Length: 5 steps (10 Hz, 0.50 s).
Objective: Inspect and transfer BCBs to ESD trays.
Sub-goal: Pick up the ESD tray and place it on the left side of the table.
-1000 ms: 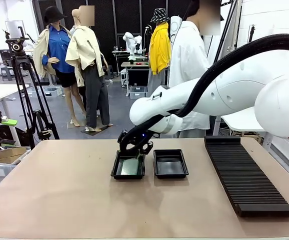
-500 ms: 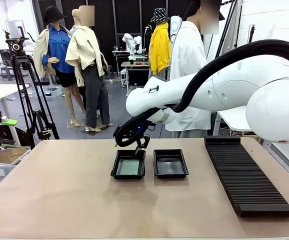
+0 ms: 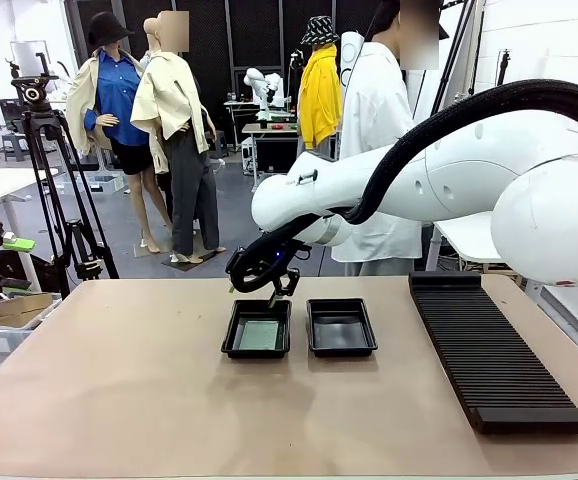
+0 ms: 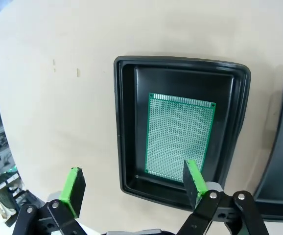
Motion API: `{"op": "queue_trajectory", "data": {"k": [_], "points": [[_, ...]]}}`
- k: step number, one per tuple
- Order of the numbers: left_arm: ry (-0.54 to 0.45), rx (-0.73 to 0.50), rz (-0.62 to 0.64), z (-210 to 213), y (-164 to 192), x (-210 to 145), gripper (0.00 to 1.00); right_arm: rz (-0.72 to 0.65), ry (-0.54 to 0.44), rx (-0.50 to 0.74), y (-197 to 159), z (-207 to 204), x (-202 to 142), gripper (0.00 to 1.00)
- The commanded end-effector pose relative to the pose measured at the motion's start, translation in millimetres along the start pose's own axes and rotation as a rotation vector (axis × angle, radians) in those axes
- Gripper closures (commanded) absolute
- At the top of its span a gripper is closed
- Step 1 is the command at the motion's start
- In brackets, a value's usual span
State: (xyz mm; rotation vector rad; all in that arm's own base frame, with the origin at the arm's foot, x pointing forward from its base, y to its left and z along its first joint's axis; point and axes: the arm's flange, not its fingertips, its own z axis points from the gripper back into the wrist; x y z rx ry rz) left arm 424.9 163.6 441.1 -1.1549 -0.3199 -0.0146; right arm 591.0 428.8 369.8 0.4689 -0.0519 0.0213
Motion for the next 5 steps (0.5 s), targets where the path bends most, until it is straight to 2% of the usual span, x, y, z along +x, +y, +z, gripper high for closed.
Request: {"op": "queue_trajectory", "data": {"k": [1, 5], "points": [[0.001, 0.002, 0.012, 2.3, -3.2, -0.3, 0.0, -0.006, -0.014, 0.006, -2.4, -1.7, -1.6, 0.0], [0.001, 0.002, 0.012, 2.3, -3.2, -0.3, 0.0, -0.006, -0.014, 0.006, -2.4, -1.7, -1.6, 0.0]]}}
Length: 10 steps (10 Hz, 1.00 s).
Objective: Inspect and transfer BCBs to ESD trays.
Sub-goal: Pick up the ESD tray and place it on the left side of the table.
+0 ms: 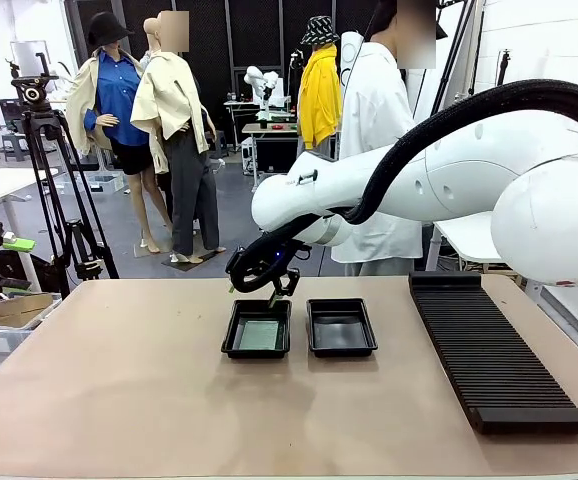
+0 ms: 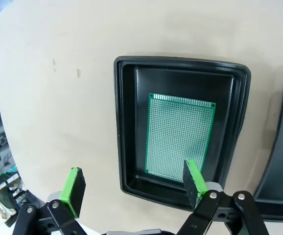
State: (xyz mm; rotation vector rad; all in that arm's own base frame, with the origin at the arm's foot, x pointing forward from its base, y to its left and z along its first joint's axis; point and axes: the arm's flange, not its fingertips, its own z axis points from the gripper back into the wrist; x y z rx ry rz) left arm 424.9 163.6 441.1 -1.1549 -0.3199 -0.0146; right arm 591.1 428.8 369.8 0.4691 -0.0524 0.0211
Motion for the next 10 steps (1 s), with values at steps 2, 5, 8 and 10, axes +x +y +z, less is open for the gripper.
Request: {"op": "queue_trajectory", "data": {"k": [2, 5, 8, 10], "points": [[0.001, 0.002, 0.012, 2.3, -3.2, -0.3, 0.0, -0.006, -0.014, 0.006, -2.4, -1.7, -1.7, 0.0], [0.001, 0.002, 0.012, 2.3, -3.2, -0.3, 0.0, -0.024, -0.006, 0.011, -5.6, 21.6, 9.1, 0.0], [0.001, 0.002, 0.012, 2.3, -3.2, -0.3, 0.0, -0.047, -0.005, 0.069, -21.6, 93.1, 40.6, 0.0], [0.001, 0.002, 0.012, 2.3, -3.2, -0.3, 0.0, -0.078, 0.01, 0.094, -49.2, 137.6, 68.2, 0.0]]}}
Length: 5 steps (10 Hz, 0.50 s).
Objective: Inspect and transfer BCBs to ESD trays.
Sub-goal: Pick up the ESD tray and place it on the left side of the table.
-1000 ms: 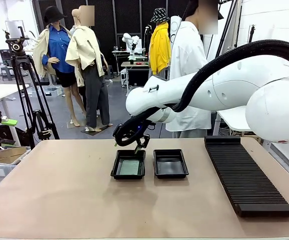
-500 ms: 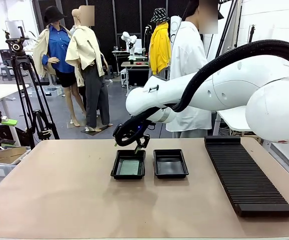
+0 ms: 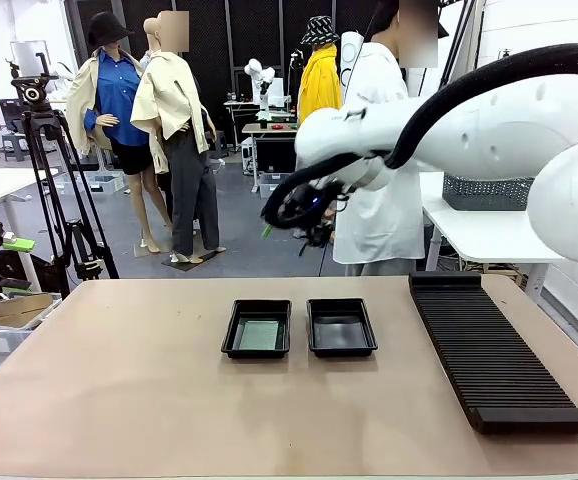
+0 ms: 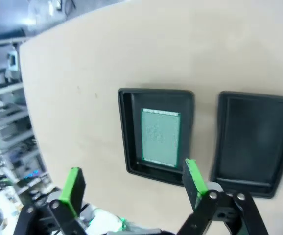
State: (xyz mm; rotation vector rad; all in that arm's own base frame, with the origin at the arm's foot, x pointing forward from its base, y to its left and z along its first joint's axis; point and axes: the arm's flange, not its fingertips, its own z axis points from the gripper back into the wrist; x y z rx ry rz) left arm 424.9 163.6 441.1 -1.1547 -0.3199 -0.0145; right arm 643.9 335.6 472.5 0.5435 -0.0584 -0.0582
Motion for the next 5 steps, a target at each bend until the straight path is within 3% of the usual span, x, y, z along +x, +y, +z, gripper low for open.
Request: {"op": "queue_trajectory", "data": {"k": [1, 5], "points": [[0.001, 0.001, 0.012, 2.3, -3.2, -0.3, 0.0, -0.028, 0.016, 0.037, -20.4, 29.5, 20.5, 0.0], [0.001, 0.001, 0.012, 2.3, -3.2, -0.3, 0.0, -0.082, -0.036, 0.14, -73.0, 113.7, 20.9, 0.0]]}}
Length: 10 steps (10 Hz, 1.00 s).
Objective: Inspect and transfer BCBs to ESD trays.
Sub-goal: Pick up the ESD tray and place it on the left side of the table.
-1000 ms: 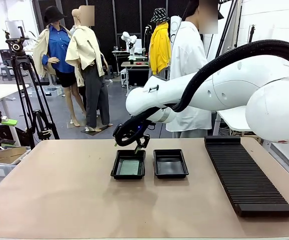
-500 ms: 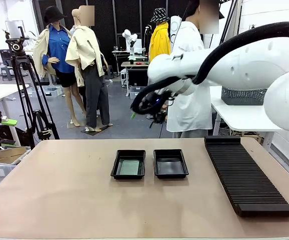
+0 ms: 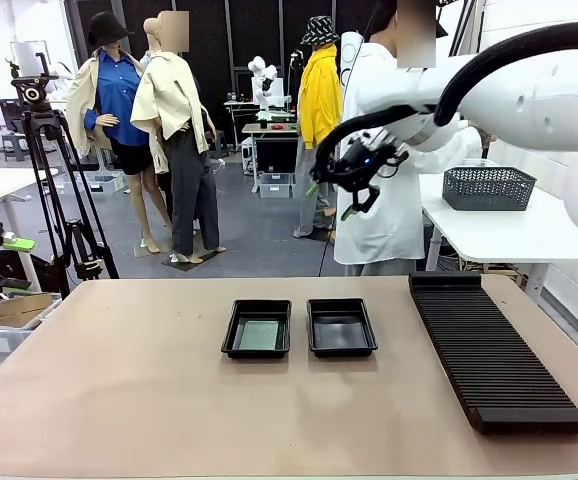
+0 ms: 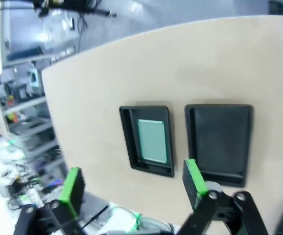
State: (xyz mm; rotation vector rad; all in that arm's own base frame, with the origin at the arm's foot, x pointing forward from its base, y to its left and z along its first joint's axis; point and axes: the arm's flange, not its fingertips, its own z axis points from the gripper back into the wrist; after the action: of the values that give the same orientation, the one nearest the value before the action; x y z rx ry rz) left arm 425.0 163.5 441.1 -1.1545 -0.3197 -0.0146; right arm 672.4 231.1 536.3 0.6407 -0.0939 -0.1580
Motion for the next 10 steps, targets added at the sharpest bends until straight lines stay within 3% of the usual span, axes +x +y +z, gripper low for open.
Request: {"op": "queue_trajectory", "data": {"k": [1, 5, 7, 10], "points": [[0.001, 0.001, 0.012, 2.3, -3.2, -0.4, 0.0, 0.0, 0.027, 0.049, -32.3, 28.6, -19.1, 0.0], [0.005, 0.057, 0.015, -26.4, -9.1, 15.6, 0.0, -0.077, 0.053, 0.137, -101.9, 76.0, -26.2, 0.0], [0.038, 0.111, 0.018, -61.6, -22.6, 28.9, 0.0, -0.111, 0.005, 0.212, -135.4, 100.4, -30.2, 0.0], [0.119, 0.214, -0.028, -125.3, -50.7, 39.4, 0.0, -0.163, 0.013, 0.337, -198.9, 113.7, -24.0, 0.0]]}}
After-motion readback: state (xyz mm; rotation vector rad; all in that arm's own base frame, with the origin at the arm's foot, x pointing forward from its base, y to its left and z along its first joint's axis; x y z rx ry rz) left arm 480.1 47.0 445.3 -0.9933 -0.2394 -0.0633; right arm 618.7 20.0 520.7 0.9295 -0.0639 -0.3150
